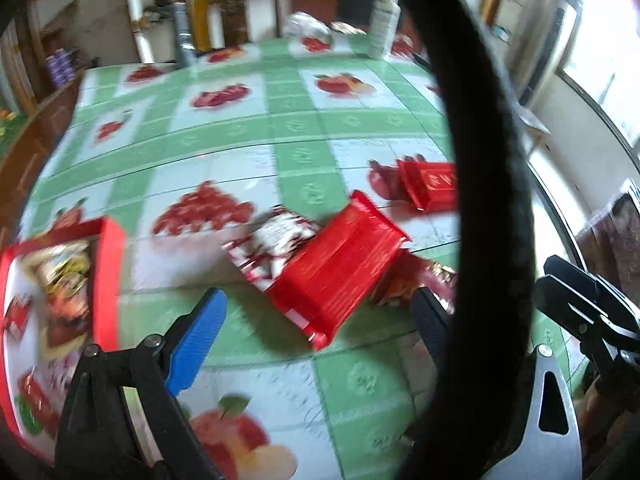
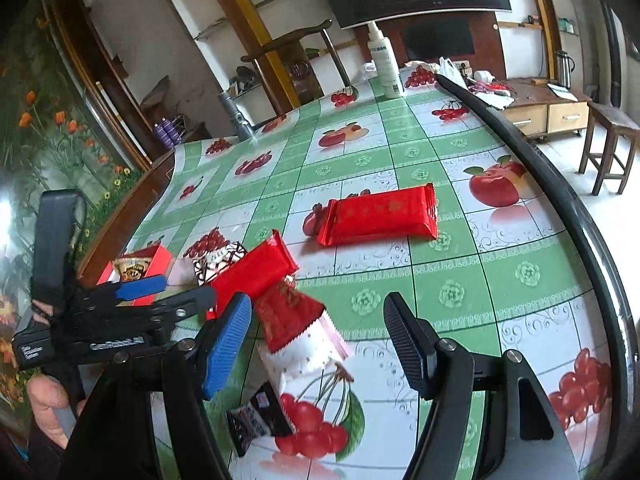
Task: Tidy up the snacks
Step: 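Grasp the large red packet with the left tool while the right tool grasps the gold-lettered red packet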
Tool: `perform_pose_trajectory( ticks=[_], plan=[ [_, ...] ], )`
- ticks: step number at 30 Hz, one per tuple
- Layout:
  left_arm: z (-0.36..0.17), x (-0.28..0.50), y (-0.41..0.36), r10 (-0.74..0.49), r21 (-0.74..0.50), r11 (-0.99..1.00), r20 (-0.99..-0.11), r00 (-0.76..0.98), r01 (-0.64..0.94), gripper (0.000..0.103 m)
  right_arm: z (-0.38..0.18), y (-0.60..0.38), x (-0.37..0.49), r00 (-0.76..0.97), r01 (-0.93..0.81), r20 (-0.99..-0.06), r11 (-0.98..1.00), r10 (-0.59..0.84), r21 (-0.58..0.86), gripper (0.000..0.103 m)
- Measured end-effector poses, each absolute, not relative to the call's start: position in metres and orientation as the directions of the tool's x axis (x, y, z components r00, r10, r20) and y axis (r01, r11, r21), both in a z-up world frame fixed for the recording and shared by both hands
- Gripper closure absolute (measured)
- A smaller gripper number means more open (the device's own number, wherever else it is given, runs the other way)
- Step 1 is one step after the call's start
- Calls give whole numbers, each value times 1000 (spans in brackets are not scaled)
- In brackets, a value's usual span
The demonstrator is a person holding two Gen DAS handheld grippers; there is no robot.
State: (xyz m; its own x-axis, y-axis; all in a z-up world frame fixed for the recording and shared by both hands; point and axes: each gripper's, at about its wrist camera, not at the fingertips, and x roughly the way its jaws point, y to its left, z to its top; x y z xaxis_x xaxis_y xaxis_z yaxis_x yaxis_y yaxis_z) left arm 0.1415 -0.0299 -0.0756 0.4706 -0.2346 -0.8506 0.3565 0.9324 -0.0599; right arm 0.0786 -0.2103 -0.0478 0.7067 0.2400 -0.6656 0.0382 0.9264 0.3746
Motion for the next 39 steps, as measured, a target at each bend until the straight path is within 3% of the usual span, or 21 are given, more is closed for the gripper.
perform_pose_trajectory(
  ticks=[11, 20, 30, 33, 39],
  plan=[
    [-115, 175, -57, -155, 34, 898, -909, 387, 439, 10, -56, -235, 137, 688, 108, -692, 911, 219, 397, 34],
    [-118, 179, -52, -165, 10, 903, -915, 367, 430, 10, -80, -230, 231, 603, 60, -750, 923, 270, 381, 34],
    [-117, 178, -44, -196, -28, 897, -919, 342, 441, 11, -75, -217, 177, 497, -12, -832, 960, 247, 278, 35],
    [-117, 182, -42, -195, -33, 905, -919, 343, 425, 11, -67, -212, 170, 549, -29, -820, 984, 164, 177, 35],
    [-115, 186, -57, -179, 4, 885, -920, 348, 465, 11, -86, -199, 171, 491, -65, -864, 994, 106, 85, 35]
  ],
)
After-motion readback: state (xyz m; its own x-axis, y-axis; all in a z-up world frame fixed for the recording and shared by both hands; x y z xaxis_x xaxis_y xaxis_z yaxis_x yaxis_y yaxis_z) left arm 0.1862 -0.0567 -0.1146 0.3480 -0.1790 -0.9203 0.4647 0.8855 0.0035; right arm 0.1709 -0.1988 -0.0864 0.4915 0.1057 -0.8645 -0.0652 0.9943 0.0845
